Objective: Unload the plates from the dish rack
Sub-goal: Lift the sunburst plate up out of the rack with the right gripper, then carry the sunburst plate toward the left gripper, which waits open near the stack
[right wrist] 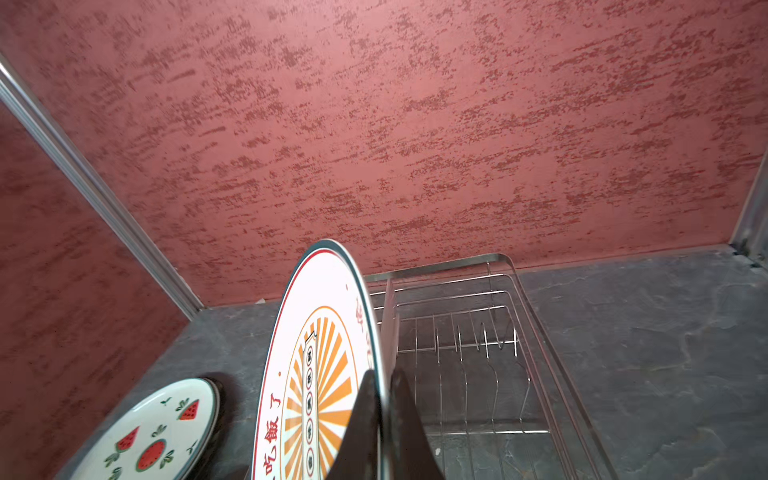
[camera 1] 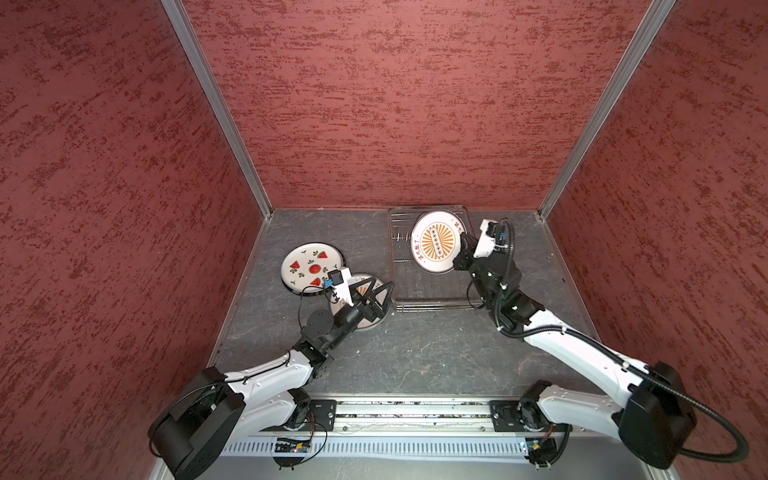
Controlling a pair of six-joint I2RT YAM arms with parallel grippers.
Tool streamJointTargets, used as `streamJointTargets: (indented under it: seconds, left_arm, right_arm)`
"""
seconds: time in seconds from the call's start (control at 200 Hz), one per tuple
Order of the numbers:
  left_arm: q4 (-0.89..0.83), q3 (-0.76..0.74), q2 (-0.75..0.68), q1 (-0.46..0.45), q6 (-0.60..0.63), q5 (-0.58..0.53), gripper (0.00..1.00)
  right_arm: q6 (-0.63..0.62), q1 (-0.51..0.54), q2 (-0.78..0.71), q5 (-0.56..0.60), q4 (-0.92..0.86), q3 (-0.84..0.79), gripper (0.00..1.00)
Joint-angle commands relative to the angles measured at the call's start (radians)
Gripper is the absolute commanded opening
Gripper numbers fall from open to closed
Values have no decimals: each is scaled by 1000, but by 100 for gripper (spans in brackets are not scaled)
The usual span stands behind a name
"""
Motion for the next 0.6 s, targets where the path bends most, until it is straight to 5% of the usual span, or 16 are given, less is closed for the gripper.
streamJointTargets:
  seconds: [0.0, 0.12, 0.225, 0.596]
  left_arm:
    - [-32, 22, -8, -9, 29, 41, 99]
    - [-109, 72, 7, -8, 34, 182, 99]
    - [-152, 78, 14, -8, 20, 185, 100]
    - [-194, 123, 26, -52, 24, 162, 94]
  right_arm:
    - [157, -54, -67, -257, 186, -91, 0]
    - [323, -90, -103, -340, 382, -247, 0]
    - [418, -94, -98, -383, 555, -346, 0]
    - [477, -94, -70, -490, 810, -466, 0]
